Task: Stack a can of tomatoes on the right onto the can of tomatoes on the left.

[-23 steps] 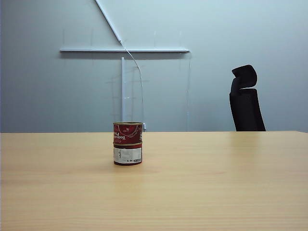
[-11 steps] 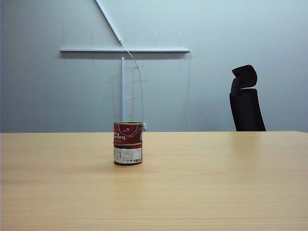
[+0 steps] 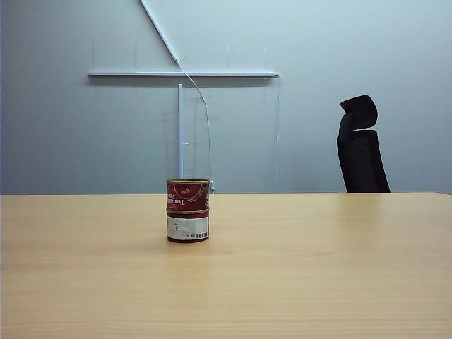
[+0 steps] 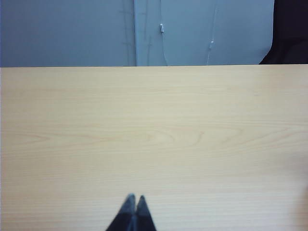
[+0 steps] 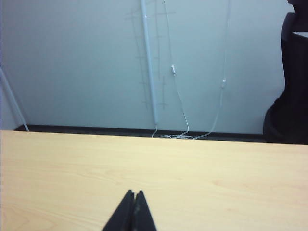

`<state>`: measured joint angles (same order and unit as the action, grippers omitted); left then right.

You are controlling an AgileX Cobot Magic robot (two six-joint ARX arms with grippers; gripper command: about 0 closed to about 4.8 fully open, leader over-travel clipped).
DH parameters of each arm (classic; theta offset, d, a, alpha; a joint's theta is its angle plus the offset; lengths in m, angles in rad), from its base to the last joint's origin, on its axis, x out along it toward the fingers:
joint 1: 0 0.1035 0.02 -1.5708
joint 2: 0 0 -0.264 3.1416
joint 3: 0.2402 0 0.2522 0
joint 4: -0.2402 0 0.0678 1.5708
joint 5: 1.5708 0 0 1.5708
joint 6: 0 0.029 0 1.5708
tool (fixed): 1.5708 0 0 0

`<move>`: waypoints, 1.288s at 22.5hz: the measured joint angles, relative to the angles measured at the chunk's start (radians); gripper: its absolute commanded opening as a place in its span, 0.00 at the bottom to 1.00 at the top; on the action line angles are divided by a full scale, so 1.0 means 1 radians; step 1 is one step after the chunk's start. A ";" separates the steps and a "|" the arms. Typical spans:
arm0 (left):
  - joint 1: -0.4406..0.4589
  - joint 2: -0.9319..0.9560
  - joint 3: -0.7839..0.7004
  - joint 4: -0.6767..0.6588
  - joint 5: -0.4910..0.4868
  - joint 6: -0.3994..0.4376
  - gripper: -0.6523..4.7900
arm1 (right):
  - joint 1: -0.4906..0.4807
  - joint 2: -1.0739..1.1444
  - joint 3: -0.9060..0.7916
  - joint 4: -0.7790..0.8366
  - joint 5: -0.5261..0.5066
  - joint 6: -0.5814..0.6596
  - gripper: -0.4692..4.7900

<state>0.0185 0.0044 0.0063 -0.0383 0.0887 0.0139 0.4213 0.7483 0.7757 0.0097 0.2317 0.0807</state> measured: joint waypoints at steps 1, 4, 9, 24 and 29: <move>0.000 0.000 0.000 0.000 0.000 0.000 0.12 | 0.000 0.000 0.000 -0.004 0.001 0.000 0.08; 0.000 0.000 0.000 0.000 0.000 0.000 0.12 | 0.000 0.000 0.000 -0.021 0.000 0.000 0.08; 0.000 0.000 0.000 0.000 0.000 0.000 0.12 | 0.000 0.000 0.000 -0.054 0.000 0.000 0.08; 0.000 0.000 0.000 -0.003 0.000 0.000 0.12 | -0.376 -0.520 -0.502 -0.134 -0.220 -0.045 0.08; 0.000 0.000 0.000 -0.003 0.000 0.000 0.12 | -0.449 -0.663 -0.636 -0.135 -0.267 0.017 0.08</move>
<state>0.0181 0.0044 0.0067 -0.0410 0.0887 0.0143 -0.0277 0.0849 0.1402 -0.1253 -0.0353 0.0975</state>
